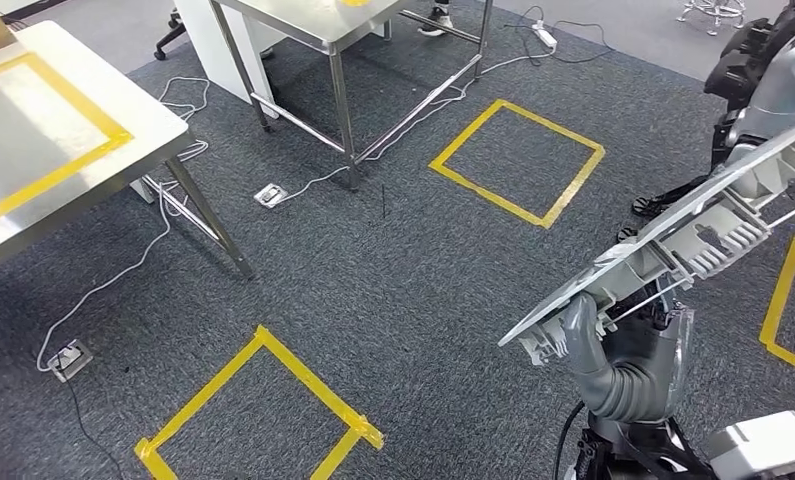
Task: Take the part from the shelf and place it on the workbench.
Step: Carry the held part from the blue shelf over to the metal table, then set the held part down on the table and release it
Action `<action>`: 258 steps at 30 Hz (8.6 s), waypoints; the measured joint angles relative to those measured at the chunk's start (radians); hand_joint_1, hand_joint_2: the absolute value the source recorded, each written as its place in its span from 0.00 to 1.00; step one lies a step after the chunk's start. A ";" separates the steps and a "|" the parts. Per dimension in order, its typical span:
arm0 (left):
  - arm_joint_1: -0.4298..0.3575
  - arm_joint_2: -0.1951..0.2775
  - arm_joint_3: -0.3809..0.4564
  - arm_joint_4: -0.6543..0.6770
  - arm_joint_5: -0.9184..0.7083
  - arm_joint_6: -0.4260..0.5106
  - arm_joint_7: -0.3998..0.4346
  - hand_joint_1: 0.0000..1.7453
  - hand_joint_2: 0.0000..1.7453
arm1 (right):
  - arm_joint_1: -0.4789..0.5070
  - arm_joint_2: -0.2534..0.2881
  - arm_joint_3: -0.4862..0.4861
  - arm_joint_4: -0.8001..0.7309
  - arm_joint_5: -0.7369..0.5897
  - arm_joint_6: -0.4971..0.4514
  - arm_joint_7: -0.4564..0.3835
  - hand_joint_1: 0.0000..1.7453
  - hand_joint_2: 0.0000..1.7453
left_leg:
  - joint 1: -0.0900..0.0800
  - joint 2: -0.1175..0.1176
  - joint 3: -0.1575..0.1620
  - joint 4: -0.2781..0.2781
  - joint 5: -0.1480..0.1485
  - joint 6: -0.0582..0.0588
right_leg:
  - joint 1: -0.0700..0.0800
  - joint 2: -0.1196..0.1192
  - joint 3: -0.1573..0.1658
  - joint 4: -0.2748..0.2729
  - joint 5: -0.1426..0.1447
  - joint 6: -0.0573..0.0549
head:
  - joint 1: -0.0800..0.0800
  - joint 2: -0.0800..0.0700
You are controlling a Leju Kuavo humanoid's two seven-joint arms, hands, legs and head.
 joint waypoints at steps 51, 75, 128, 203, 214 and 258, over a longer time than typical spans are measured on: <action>-0.002 0.011 -0.022 -0.001 -0.012 0.024 -0.030 0.00 1.00 | 0.047 0.034 -0.002 -0.003 -0.009 -0.063 -0.110 1.00 1.00 | -0.022 -0.069 0.137 -0.272 0.140 0.059 | 0.007 0.050 -0.035 0.142 -0.061 0.017 | 0.048 0.000; -0.006 -0.010 -0.022 -0.001 -0.018 0.007 -0.005 0.00 1.00 | 0.068 0.025 -0.092 -0.054 -0.058 -0.072 -0.094 1.00 1.00 | -0.017 -0.056 0.142 -0.278 0.130 0.060 | 0.022 0.097 0.028 -0.007 -0.019 0.020 | 0.042 0.000; -0.004 -0.028 -0.022 0.000 -0.015 0.006 -0.002 0.00 1.00 | 0.062 0.026 -0.089 -0.061 -0.032 -0.057 -0.066 1.00 1.00 | -0.014 -0.011 0.132 -0.282 0.145 0.072 | -0.006 0.024 -0.038 0.256 -0.190 0.064 | 0.018 0.000; 0.000 -0.028 -0.023 0.000 -0.018 0.005 0.001 0.00 1.00 | 0.053 0.026 -0.090 -0.045 -0.060 -0.062 -0.078 1.00 1.00 | -0.006 -0.012 0.099 -0.046 -0.051 0.014 | 0.000 0.043 -0.011 0.000 0.018 0.008 | 0.013 0.000; 0.004 -0.030 -0.023 0.001 -0.017 0.005 0.004 0.00 1.00 | 0.053 0.027 -0.089 -0.042 -0.054 -0.065 -0.077 1.00 1.00 | 0.000 -0.025 0.148 -0.271 0.117 0.028 | 0.001 0.075 0.002 0.013 -0.010 0.013 | -0.005 0.000; 0.003 -0.031 -0.023 0.000 -0.027 -0.003 0.016 0.00 1.00 | 0.060 0.026 -0.089 -0.062 -0.064 -0.051 -0.091 1.00 1.00 | -0.014 -0.016 0.169 -0.279 0.105 0.071 | -0.016 0.073 0.015 0.015 -0.011 0.073 | 0.019 0.000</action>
